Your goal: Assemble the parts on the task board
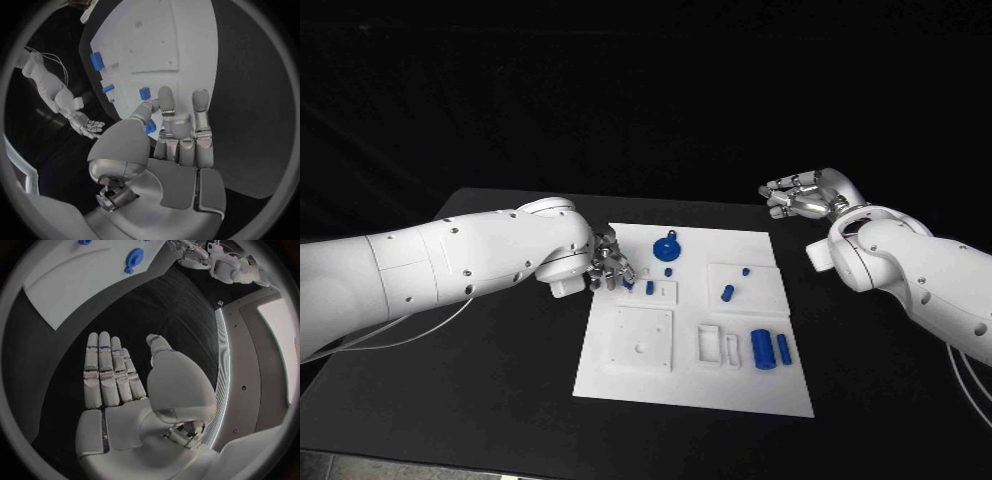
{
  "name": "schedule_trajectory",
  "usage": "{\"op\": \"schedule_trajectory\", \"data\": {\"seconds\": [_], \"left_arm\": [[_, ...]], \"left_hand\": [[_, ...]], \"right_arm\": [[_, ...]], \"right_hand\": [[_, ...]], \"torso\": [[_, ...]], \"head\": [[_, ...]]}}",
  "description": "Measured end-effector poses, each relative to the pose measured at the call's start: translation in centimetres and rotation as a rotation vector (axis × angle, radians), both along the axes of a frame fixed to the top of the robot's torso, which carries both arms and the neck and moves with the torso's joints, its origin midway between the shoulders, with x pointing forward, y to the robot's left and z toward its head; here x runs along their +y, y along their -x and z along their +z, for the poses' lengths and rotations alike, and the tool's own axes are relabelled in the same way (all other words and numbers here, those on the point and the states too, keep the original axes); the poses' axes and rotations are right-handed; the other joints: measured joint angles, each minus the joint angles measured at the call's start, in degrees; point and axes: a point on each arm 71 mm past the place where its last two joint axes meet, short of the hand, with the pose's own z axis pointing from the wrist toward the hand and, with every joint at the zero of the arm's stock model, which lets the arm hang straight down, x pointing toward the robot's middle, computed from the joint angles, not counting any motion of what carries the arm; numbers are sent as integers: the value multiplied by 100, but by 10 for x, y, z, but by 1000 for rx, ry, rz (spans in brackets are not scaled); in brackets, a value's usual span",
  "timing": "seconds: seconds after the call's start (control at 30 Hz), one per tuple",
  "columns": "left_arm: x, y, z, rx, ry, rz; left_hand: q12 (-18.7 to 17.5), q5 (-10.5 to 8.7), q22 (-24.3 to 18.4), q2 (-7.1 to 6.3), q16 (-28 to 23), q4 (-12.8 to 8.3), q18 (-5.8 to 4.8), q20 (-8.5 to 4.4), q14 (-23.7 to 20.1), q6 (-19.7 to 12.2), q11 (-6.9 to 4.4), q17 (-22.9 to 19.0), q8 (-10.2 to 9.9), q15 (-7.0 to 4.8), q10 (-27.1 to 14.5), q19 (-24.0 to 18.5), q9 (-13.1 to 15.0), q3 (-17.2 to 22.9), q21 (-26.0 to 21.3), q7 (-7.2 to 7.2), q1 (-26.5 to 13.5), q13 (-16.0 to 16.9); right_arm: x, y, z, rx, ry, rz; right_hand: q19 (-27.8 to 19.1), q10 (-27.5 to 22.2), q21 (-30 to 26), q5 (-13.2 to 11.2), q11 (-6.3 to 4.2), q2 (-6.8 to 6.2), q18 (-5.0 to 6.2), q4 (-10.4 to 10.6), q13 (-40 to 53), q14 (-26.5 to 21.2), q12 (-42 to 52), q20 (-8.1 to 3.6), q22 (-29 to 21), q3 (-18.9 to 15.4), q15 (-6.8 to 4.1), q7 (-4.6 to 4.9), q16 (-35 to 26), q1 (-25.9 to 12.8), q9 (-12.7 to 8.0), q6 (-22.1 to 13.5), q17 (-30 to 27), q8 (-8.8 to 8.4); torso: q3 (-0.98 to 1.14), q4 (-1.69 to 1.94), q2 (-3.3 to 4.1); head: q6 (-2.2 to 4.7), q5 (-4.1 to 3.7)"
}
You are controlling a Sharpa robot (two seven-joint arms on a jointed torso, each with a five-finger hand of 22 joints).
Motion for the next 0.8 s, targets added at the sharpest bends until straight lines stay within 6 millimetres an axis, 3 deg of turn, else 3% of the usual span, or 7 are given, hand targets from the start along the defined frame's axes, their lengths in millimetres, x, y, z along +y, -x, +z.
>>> {"op": "schedule_trajectory", "data": {"seconds": [0.8], "left_arm": [[-7,2,0,-5,-32,-42]], "left_hand": [[26,-156,-2,30,70,65,0,0,9,19,3,27,-4,11,3,0,49,-31,44,-17,30,42]], "right_arm": [[0,0,0,3,0,9]], "right_hand": [[-21,0,0,0,0,0,0,0,1,-23,0,21,0,32,23,-3,0,0,0,-2,1,0]], "torso": [[-3,3,-1]], "head": [[-32,-33]]}}
